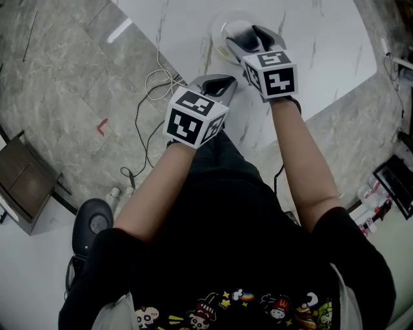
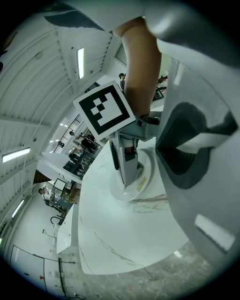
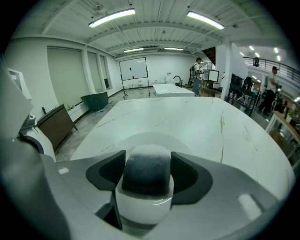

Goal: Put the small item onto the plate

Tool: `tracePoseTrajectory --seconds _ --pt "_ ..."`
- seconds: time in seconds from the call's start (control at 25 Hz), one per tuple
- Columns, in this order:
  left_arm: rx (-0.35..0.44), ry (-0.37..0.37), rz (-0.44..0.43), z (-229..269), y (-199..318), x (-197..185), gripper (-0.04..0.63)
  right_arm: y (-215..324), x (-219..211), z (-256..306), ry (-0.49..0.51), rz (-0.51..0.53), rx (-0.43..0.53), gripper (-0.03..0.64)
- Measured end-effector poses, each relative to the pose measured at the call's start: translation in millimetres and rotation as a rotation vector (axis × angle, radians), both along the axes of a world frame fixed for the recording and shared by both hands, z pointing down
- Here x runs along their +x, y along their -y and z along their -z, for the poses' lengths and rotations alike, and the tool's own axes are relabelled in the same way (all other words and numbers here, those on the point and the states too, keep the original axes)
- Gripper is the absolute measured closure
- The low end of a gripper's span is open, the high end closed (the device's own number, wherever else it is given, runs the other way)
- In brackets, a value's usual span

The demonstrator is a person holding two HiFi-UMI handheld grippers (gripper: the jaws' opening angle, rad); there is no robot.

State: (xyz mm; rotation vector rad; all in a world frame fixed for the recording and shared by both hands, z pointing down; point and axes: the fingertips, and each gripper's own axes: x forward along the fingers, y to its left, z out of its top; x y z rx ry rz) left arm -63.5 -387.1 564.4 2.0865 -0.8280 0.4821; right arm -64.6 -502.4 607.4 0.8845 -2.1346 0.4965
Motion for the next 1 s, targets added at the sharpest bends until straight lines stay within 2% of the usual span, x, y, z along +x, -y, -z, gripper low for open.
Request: tracePoseTrajectory --seconds 0.36,0.68,0.72,0.92,1.0 --pt "-0.004 0.013 -0.039 -5.1 2.8 8.7 0.595 1.7 -2.7 -2.8 -0.005 0.011 -0.008 0.288" --pt "0.035 0.036 -0.071 5.3 2.6 7.4 0.595 -1.4 -0.5 10.3 0.009 0.011 0.015 0.279" --pt "0.04 0.038 -0.073 7.9 2.6 6.6 0.595 -1.3 2.5 16.8 0.02 -0.004 0.021 0.286" --pt "0.072 0.049 -0.073 17.9 8.1 -1.8 0.595 2.0 23.7 51.3 0.094 -0.104 0.072 0.43" --pt "0.083 0.061 -0.071 20.6 10.4 -6.8 0.595 -1.0 34.7 63.5 0.104 -0.135 0.094 0.459"
